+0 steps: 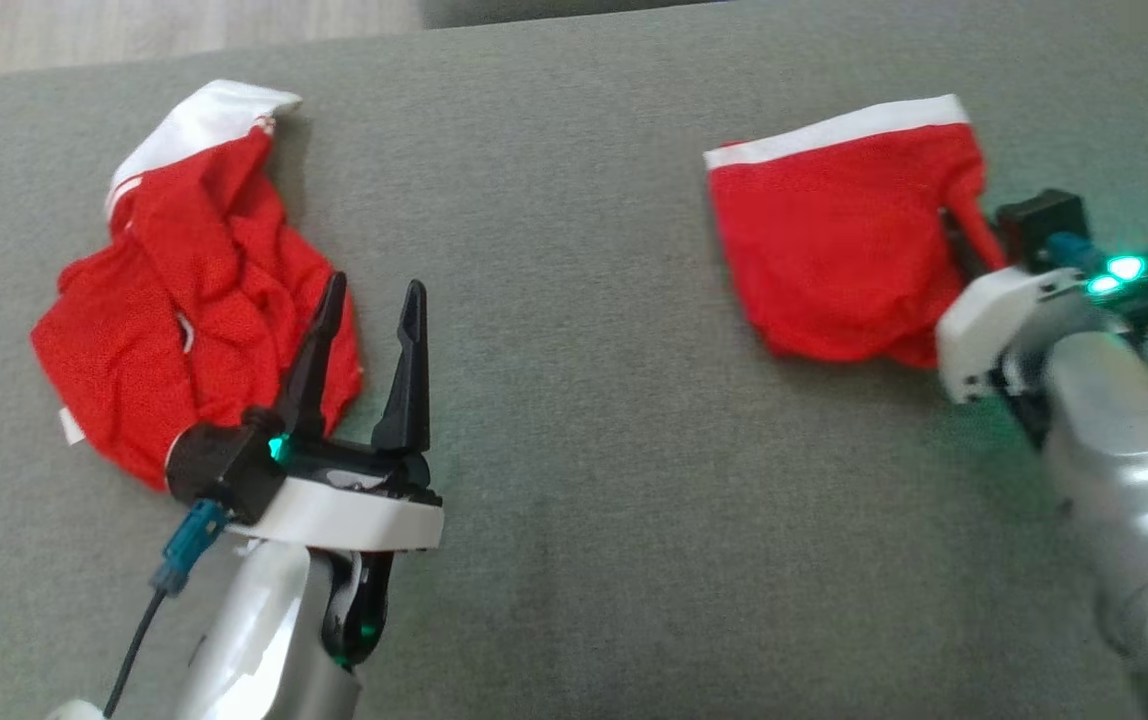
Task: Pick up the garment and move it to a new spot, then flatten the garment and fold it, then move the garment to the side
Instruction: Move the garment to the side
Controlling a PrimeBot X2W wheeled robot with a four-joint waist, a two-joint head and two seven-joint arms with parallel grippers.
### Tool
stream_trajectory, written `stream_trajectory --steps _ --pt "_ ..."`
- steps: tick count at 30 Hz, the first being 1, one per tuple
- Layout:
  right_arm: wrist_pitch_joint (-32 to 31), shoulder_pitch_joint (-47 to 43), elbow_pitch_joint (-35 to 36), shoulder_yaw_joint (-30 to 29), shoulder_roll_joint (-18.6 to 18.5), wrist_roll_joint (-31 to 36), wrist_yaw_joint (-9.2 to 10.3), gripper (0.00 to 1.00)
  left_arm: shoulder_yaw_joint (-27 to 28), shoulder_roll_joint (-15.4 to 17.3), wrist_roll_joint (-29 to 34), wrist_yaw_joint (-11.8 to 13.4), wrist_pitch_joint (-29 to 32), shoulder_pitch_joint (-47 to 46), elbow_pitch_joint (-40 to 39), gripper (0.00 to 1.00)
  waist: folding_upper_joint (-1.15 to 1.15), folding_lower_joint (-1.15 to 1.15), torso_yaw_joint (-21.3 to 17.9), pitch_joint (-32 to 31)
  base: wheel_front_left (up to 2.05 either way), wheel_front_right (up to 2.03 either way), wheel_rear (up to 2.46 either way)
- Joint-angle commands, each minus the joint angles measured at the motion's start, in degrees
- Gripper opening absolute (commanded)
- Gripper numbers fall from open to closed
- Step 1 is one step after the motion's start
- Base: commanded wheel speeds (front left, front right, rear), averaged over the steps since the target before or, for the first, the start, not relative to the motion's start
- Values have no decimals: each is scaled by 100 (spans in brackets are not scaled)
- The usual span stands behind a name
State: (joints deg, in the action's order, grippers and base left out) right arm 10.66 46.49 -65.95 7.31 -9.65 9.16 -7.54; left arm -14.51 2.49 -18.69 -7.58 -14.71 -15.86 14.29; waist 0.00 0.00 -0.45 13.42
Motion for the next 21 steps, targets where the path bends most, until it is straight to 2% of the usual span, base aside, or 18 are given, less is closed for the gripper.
stream_trajectory --steps 1,2,6,11,17,21 --pt "39 266 54 353 -348 34 5 0 224 39 -6 10 -29 -148 -246 100 0 0 -118 47 0 0 0" --pt "39 266 54 353 -348 34 5 0 224 39 -6 10 -29 -148 -246 100 0 0 -118 47 0 0 0" --pt "60 353 -74 786 -1024 134 5 0 194 39 7 9 -29 -192 -298 100 0 0 -148 161 0 0 0" --pt "81 431 -286 1001 -1724 120 5 0 148 39 34 9 -29 -274 -300 100 0 0 -107 312 0 0 0" --pt "-13 577 -407 733 -2286 75 5 0 163 39 86 9 -29 -397 -291 100 0 0 -14 489 0 0 0" --pt "-46 596 -403 486 -2389 138 5 0 163 39 93 9 -29 -457 -284 100 0 0 23 555 0 0 0"
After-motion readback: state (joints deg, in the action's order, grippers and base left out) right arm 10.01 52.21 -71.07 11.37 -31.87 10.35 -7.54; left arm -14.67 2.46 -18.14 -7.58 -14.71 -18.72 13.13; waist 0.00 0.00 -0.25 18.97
